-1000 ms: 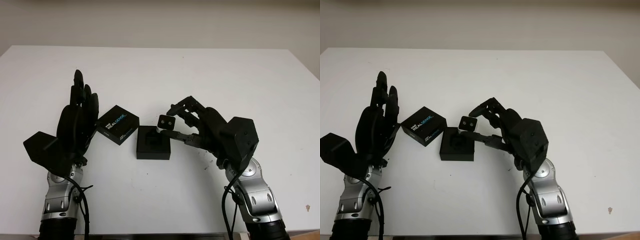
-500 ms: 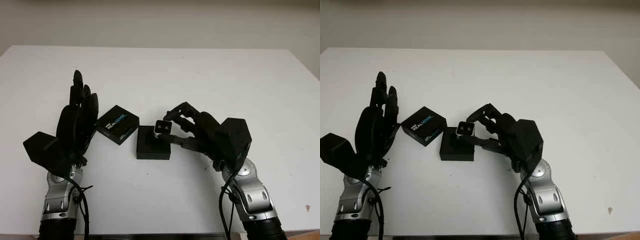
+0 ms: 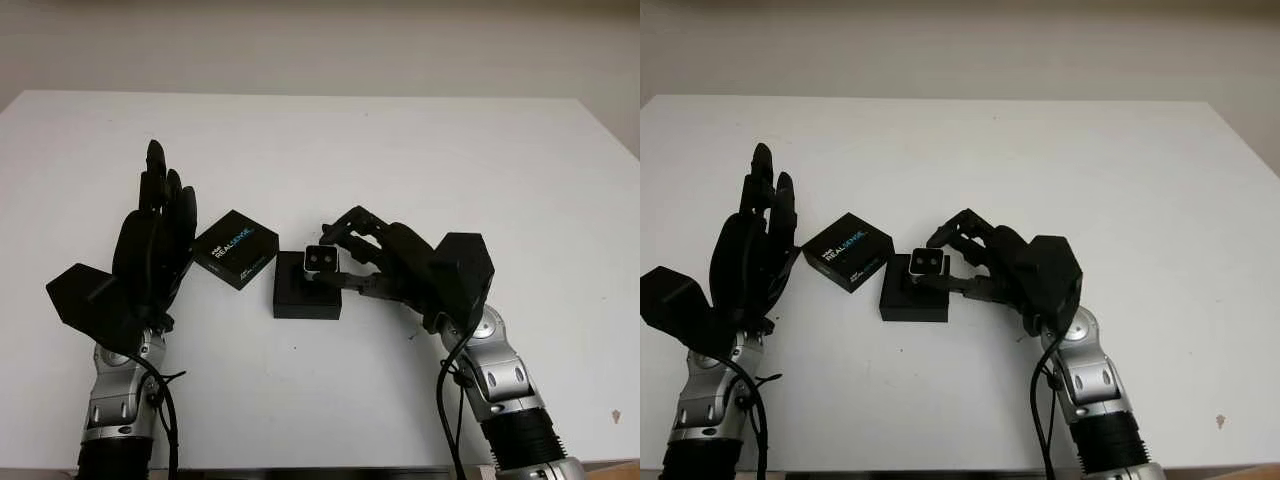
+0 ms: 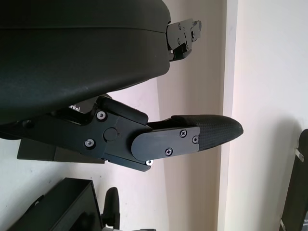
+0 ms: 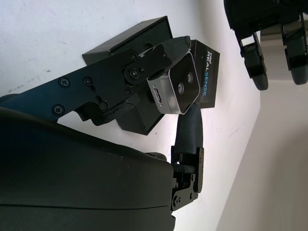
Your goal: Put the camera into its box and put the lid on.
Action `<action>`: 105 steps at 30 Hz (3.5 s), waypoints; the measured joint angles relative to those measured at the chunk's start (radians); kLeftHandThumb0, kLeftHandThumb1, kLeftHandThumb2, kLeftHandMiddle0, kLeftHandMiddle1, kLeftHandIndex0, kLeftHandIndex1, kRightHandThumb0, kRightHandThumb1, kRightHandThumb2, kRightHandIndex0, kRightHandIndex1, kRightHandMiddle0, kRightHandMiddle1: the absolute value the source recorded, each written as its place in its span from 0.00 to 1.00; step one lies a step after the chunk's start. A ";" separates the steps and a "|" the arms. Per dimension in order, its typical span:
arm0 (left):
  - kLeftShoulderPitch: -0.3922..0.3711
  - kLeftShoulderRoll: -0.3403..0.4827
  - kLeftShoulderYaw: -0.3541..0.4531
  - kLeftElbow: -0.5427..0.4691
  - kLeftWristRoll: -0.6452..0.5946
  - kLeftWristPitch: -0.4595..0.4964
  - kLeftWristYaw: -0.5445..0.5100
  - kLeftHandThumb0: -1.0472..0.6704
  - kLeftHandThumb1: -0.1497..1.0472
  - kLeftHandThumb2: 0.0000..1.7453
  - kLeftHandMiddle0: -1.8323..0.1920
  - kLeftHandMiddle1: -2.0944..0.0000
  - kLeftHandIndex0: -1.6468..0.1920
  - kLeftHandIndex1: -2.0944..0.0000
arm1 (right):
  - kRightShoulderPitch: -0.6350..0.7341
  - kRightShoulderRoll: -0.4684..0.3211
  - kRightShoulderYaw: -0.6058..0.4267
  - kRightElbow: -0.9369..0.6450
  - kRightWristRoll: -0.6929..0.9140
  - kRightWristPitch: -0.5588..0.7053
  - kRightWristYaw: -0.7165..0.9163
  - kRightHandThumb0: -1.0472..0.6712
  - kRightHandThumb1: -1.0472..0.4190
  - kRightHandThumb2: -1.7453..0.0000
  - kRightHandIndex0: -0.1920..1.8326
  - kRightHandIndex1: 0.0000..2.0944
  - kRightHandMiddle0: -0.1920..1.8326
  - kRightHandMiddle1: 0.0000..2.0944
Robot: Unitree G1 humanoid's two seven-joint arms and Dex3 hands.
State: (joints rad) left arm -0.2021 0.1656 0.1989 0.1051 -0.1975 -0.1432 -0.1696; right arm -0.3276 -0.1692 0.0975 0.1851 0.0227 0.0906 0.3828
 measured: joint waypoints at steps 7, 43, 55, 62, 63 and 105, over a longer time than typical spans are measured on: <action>0.000 0.000 0.000 0.002 0.000 0.000 0.000 0.20 1.00 0.30 1.00 1.00 1.00 1.00 | -0.008 0.001 0.000 0.045 -0.004 -0.050 -0.005 0.36 0.05 0.97 0.21 0.03 0.22 0.85; 0.000 -0.004 0.000 0.009 0.000 -0.011 -0.007 0.20 1.00 0.30 1.00 1.00 1.00 1.00 | -0.051 0.027 0.034 0.134 -0.021 -0.062 -0.010 0.36 0.04 0.97 0.19 0.02 0.21 0.84; 0.000 -0.004 0.000 0.009 0.000 -0.010 -0.007 0.20 1.00 0.30 1.00 1.00 1.00 1.00 | -0.090 0.030 0.035 0.193 -0.036 -0.082 -0.019 0.36 0.04 0.97 0.19 0.02 0.21 0.85; 0.000 -0.004 0.000 0.008 -0.001 -0.009 -0.007 0.20 1.00 0.29 1.00 1.00 1.00 1.00 | -0.098 0.030 0.037 0.216 -0.042 -0.104 -0.014 0.35 0.04 0.97 0.19 0.02 0.21 0.86; 0.000 -0.004 0.000 0.008 -0.002 -0.010 -0.007 0.20 1.00 0.30 1.00 1.00 1.00 1.00 | -0.098 0.030 0.037 0.216 -0.044 -0.105 -0.013 0.35 0.04 0.97 0.19 0.02 0.21 0.86; 0.001 -0.003 0.000 -0.004 0.000 0.003 -0.007 0.20 1.00 0.31 1.00 1.00 1.00 1.00 | -0.080 -0.015 0.047 0.120 -0.058 -0.013 0.046 0.36 0.04 0.97 0.18 0.02 0.22 0.85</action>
State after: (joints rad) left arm -0.2016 0.1628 0.1988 0.1015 -0.1975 -0.1400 -0.1766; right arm -0.4074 -0.1839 0.1449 0.3055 -0.0356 0.0776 0.4291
